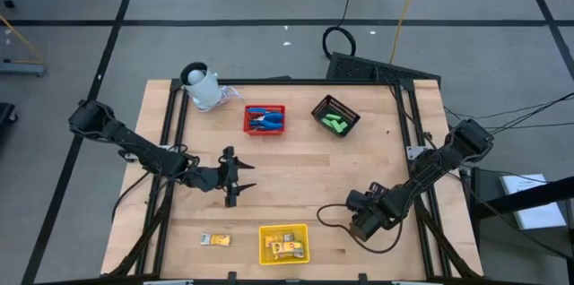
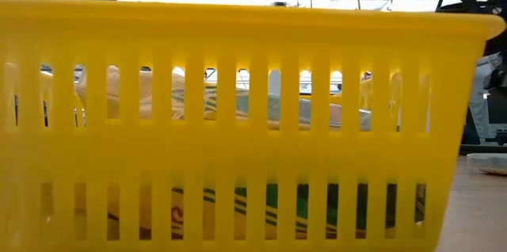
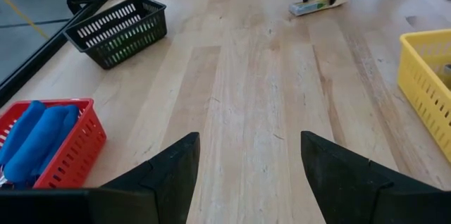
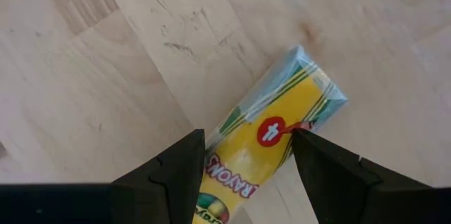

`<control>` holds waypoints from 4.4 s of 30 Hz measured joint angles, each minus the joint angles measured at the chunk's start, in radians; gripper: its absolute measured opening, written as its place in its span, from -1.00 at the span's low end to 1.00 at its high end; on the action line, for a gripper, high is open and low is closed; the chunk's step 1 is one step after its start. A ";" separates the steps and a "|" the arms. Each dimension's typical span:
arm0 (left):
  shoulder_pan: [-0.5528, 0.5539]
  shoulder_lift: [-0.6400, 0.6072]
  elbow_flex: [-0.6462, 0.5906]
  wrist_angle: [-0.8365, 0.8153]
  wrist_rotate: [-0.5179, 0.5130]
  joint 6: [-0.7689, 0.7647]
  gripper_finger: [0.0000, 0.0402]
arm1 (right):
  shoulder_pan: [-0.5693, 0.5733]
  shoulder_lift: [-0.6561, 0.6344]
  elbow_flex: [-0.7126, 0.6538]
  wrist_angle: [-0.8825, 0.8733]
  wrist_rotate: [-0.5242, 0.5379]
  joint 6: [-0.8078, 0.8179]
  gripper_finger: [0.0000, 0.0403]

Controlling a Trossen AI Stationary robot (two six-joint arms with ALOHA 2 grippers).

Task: Pick & Place School Supplies
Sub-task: Put the yellow crayon box into the yellow bin

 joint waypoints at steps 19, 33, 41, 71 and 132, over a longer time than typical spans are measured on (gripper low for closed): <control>0.000 0.000 0.000 0.001 0.000 -0.003 0.25 | 0.000 0.005 -0.003 0.117 0.034 -0.079 -0.15; 0.000 0.000 0.000 0.001 0.006 -0.003 0.25 | -0.012 -0.044 -0.006 0.086 -0.033 -0.088 0.30; 0.000 0.000 0.000 0.001 0.006 -0.002 0.25 | -0.018 -0.045 -0.023 0.059 -0.014 -0.063 0.30; 0.000 0.000 0.000 -0.004 0.007 0.000 0.25 | -0.006 -0.043 -0.096 0.296 0.098 -0.194 -0.48; 0.001 0.000 0.000 -0.003 0.002 0.004 0.25 | -0.177 0.279 0.175 1.156 -0.048 -1.067 -0.34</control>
